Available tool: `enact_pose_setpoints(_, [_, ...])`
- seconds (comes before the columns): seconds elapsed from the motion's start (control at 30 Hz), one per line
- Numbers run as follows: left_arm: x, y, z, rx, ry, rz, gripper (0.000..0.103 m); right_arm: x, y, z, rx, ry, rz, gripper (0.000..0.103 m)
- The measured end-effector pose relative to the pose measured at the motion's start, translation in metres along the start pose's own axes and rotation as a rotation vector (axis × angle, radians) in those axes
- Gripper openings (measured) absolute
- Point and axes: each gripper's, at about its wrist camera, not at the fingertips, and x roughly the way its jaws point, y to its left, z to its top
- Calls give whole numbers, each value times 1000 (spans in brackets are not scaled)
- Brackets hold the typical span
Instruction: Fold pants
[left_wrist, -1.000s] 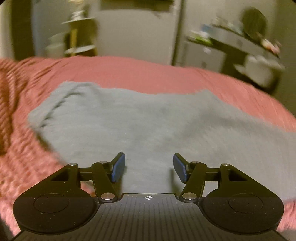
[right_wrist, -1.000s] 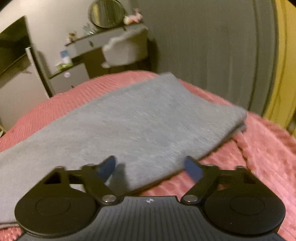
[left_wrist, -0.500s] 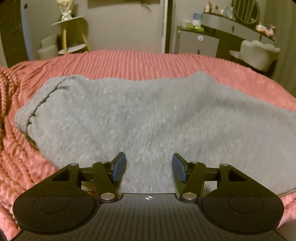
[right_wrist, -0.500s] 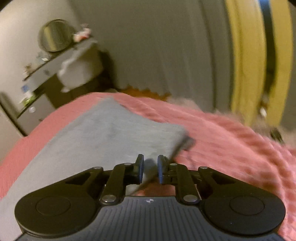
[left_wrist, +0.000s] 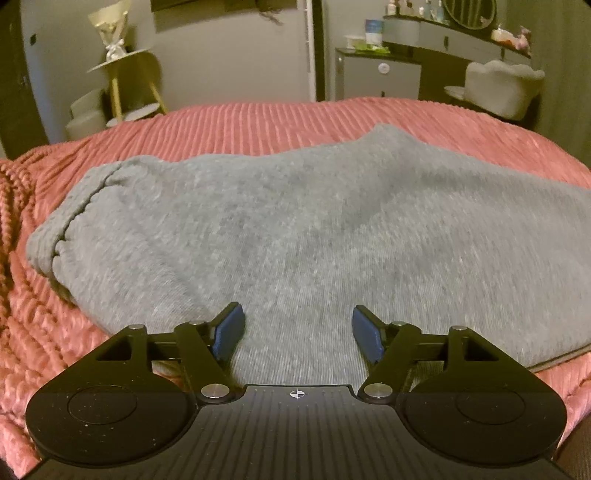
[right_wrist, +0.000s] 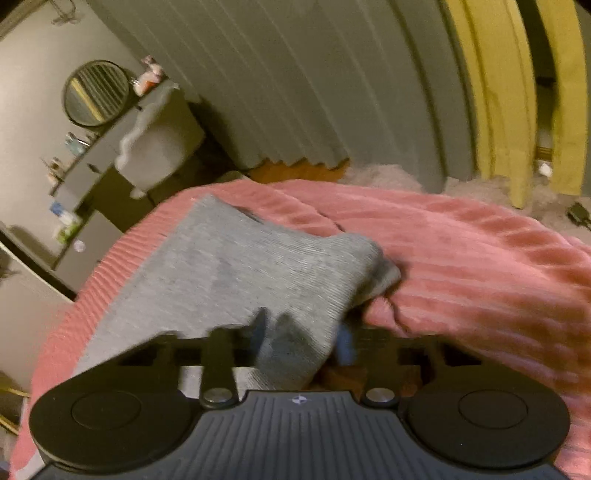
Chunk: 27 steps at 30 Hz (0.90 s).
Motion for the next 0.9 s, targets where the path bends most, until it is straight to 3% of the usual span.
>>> enact_pose_setpoints(0.1, [1, 0, 0, -6, 0, -7, 75, 7, -11, -3, 27, 28, -23, 27])
enact_pose_setpoints(0.27, [3, -6, -3, 36, -3, -1, 79, 9, -14, -6, 38, 25, 11, 31])
enact_pose_setpoints(0.5, [4, -5, -3, 34, -3, -5, 79, 18, 11, -3, -78, 28, -56, 28])
enact_pose_setpoints(0.67, [4, -7, -4, 47, -4, -2, 80, 25, 5, -3, -57, 29, -31, 30])
enact_pose_setpoints(0.9, [4, -8, -6, 59, -6, 1, 81, 28, 17, -5, -142, 37, -68, 34])
